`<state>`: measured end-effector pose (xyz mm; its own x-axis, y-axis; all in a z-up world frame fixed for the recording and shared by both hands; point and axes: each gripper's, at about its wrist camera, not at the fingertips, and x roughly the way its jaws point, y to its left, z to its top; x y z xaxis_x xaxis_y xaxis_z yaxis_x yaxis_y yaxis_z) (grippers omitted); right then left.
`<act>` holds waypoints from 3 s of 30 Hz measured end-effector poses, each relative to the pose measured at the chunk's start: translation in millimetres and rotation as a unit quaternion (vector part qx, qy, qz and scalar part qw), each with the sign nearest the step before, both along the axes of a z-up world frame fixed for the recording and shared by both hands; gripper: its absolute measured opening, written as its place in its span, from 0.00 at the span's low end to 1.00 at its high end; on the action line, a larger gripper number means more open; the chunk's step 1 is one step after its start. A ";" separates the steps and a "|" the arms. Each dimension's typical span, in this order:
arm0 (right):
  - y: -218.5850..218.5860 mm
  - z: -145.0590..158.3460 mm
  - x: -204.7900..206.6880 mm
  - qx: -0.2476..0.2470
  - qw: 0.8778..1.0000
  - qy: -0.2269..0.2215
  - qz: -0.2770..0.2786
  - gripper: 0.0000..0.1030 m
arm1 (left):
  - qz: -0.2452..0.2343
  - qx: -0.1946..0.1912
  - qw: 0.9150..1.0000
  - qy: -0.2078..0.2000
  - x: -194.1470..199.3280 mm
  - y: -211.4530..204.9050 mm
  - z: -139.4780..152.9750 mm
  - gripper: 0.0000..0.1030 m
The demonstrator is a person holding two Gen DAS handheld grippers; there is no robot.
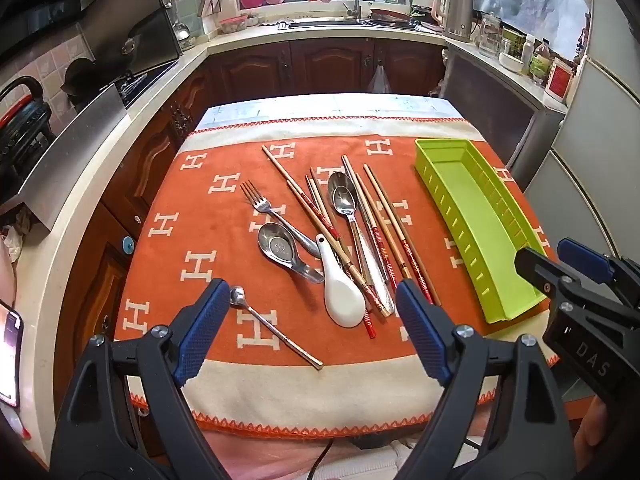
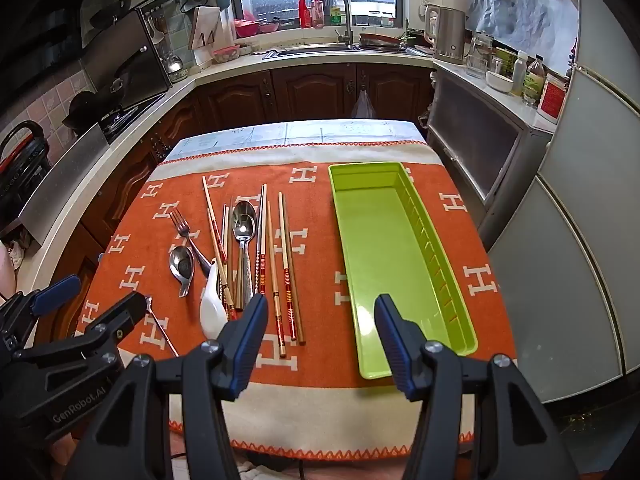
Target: Organize utensils
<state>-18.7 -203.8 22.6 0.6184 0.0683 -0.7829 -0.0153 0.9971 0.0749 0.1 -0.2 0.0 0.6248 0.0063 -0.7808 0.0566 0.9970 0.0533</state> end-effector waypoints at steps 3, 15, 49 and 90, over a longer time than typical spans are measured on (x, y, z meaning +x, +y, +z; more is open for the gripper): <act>-0.5 -0.1 0.6 -0.002 1.000 0.001 -0.001 0.54 | 0.000 -0.001 1.000 -0.001 -0.1 0.0 -0.1 0.81; -1.2 1.0 -2.5 -0.005 1.000 -0.005 -0.003 0.54 | -0.001 -0.004 1.000 -0.001 0.2 -0.1 -0.2 0.81; 18.9 -5.5 19.9 0.010 0.999 0.001 0.037 0.75 | 0.045 -0.029 0.998 0.029 31.3 54.6 -11.1 0.81; 77.8 -80.0 81.3 0.031 0.983 0.094 0.155 0.68 | 0.092 -0.061 0.982 0.152 97.5 106.0 -149.2 0.03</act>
